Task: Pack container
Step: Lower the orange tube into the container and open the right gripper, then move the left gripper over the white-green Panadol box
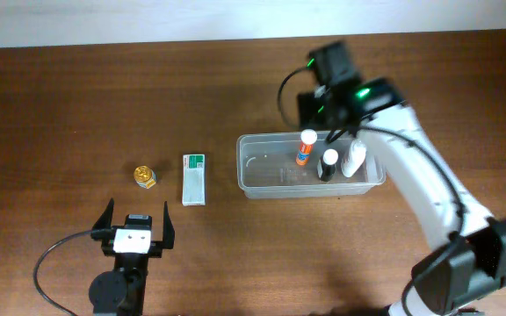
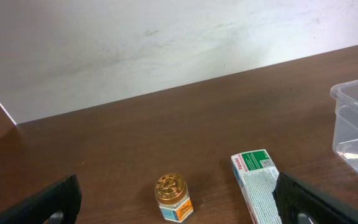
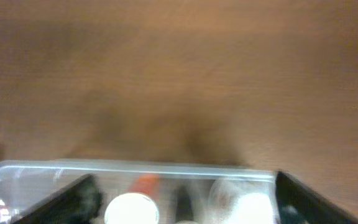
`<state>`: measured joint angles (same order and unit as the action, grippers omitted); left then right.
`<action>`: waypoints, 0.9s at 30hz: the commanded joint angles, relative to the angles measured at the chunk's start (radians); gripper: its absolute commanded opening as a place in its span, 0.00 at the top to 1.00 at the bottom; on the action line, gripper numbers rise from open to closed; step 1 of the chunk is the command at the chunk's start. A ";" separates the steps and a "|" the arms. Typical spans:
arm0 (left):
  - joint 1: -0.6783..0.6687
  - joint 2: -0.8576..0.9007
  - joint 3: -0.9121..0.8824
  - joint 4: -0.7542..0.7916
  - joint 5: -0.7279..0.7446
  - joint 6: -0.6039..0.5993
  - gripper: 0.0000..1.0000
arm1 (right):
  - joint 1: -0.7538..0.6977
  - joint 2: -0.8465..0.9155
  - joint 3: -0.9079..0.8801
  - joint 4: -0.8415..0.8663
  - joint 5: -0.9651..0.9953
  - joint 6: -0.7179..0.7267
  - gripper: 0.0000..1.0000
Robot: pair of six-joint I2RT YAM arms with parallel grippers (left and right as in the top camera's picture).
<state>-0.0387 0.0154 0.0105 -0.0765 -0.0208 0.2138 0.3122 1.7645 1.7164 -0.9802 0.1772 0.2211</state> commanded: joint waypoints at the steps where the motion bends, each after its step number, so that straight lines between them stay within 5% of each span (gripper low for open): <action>1: 0.005 -0.007 -0.002 -0.006 0.014 0.008 0.01 | -0.167 -0.042 0.166 -0.092 0.059 0.014 0.02; 12: 0.005 -0.007 -0.002 -0.006 0.014 0.009 0.01 | -0.698 0.025 0.161 -0.238 -0.186 0.043 0.02; 27: 0.005 -0.007 -0.002 -0.006 0.014 0.009 0.01 | -0.863 0.161 0.053 -0.213 -0.189 0.050 0.02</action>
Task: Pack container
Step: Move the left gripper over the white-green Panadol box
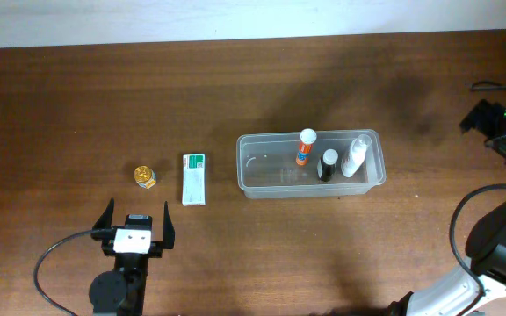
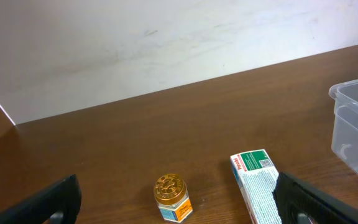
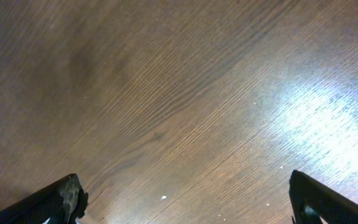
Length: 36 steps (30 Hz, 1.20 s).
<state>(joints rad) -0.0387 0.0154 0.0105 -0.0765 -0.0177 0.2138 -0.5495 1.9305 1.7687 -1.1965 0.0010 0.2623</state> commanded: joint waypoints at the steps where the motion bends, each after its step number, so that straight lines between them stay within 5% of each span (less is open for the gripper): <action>1: 0.005 -0.007 -0.002 -0.006 0.011 0.009 0.01 | -0.001 -0.005 0.001 0.003 -0.014 0.009 0.02; 13: 0.005 0.053 0.093 0.137 0.214 0.008 0.01 | -0.001 -0.005 0.001 0.007 -0.016 0.009 0.02; 22: 0.004 0.661 0.746 -0.374 0.258 0.009 0.01 | -0.001 -0.005 0.001 0.007 -0.016 0.009 0.02; 27: 0.004 0.932 1.010 -0.493 0.369 -0.004 0.01 | -0.001 -0.005 0.001 0.007 -0.016 0.009 0.02; 33: -0.034 1.213 1.181 -0.661 0.142 -0.285 0.01 | -0.001 -0.005 0.001 0.007 -0.016 0.009 0.02; 36: -0.051 1.358 1.228 -0.747 0.148 -0.289 0.00 | -0.001 -0.005 0.001 0.007 -0.016 0.009 0.02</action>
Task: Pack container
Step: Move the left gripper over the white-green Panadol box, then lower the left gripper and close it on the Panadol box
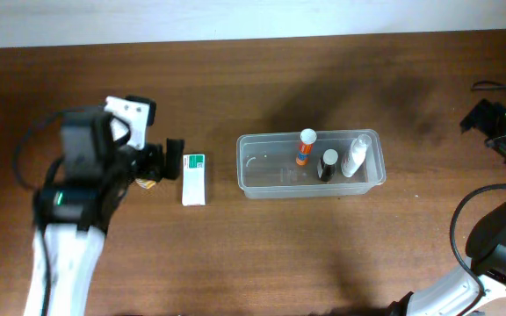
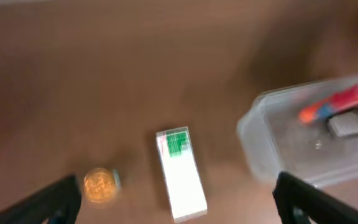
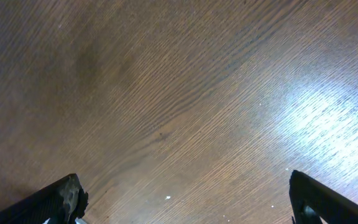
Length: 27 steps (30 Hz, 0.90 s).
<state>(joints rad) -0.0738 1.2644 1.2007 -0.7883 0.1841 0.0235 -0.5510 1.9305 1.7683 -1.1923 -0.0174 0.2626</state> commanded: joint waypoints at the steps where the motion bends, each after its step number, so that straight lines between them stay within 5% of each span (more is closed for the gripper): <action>1: -0.021 0.147 0.038 -0.037 -0.014 -0.099 0.01 | 0.001 -0.005 0.002 0.003 0.002 0.008 0.02; 6: -0.025 0.297 0.038 -0.037 0.174 -0.098 0.01 | 0.001 -0.005 0.002 0.003 0.002 0.008 0.02; 10: -0.029 0.367 0.038 -0.056 -0.038 -0.272 0.01 | 0.001 -0.005 0.002 0.003 0.002 0.008 0.02; 27: -0.158 0.573 0.038 -0.021 -0.173 -0.267 0.01 | 0.001 -0.005 0.002 0.003 0.002 0.008 0.02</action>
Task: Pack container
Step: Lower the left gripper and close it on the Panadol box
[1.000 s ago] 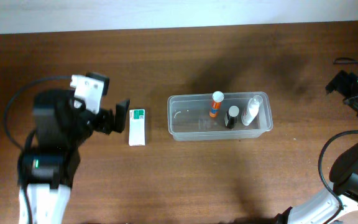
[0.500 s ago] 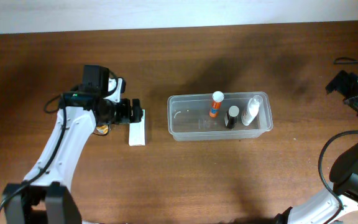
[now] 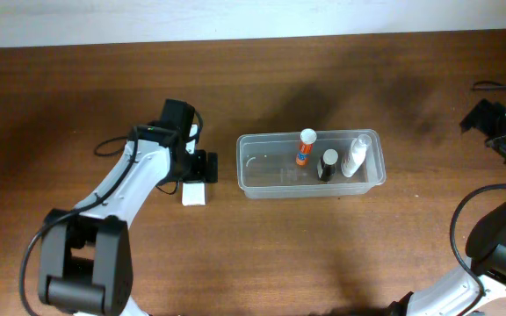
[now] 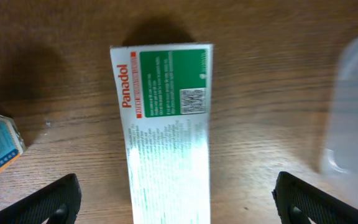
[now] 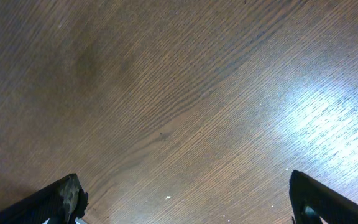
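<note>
A white and green Panadol box (image 4: pixel 166 137) lies flat on the table, left of the clear plastic container (image 3: pixel 245 168). My left gripper (image 4: pixel 176 208) stands open low over the box, one finger on each side and both clear of it; in the overhead view the left gripper (image 3: pixel 193 168) covers the box's upper half. The container holds an upright glue stick (image 3: pixel 304 147), a black bottle (image 3: pixel 327 165) and a white bottle (image 3: pixel 352 156). My right gripper (image 5: pixel 188 205) is open over bare wood at the table's far right edge (image 3: pixel 502 132).
A small jar with a blue and white label stands just left of the box; the left arm hides it in the overhead view. The container's wall (image 4: pixel 356 112) is close on the box's right. A cable lies at the far right.
My left gripper was higher, over the jar and the box. Now it is low over the box with the fingers straddling it. The right arm has not moved.
My right gripper was at the container's back edge while the left arm rested at the table's front. Then the right arm was away at the far right edge. Later the left arm was above the jar and box, and now its open gripper straddles the box.
</note>
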`<state>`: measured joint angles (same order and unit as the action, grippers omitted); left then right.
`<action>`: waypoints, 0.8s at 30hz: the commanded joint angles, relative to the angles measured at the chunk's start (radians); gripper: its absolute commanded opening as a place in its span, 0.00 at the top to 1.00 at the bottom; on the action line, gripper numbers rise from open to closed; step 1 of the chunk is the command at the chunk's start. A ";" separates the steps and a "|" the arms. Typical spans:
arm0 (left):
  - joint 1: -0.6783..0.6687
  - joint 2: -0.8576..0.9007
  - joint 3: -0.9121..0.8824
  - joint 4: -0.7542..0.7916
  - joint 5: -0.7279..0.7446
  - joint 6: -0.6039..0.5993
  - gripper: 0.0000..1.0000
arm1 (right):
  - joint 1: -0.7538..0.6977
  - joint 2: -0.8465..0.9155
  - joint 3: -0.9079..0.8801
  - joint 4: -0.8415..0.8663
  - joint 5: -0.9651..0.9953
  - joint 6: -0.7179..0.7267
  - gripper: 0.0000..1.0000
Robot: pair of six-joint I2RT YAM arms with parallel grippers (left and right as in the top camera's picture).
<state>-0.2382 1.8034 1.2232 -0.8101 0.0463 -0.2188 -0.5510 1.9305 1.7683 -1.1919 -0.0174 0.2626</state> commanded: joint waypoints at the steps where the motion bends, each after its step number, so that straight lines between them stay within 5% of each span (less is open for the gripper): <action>1: 0.010 0.045 0.016 0.001 -0.036 -0.027 0.01 | 0.001 -0.005 0.002 0.002 0.002 0.008 0.02; 24: 0.014 0.129 0.016 0.012 -0.037 -0.027 0.01 | 0.001 -0.005 0.002 0.002 0.002 0.008 0.02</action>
<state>-0.2279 1.9190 1.2232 -0.8017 0.0246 -0.2295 -0.5510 1.9305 1.7683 -1.1919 -0.0174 0.2626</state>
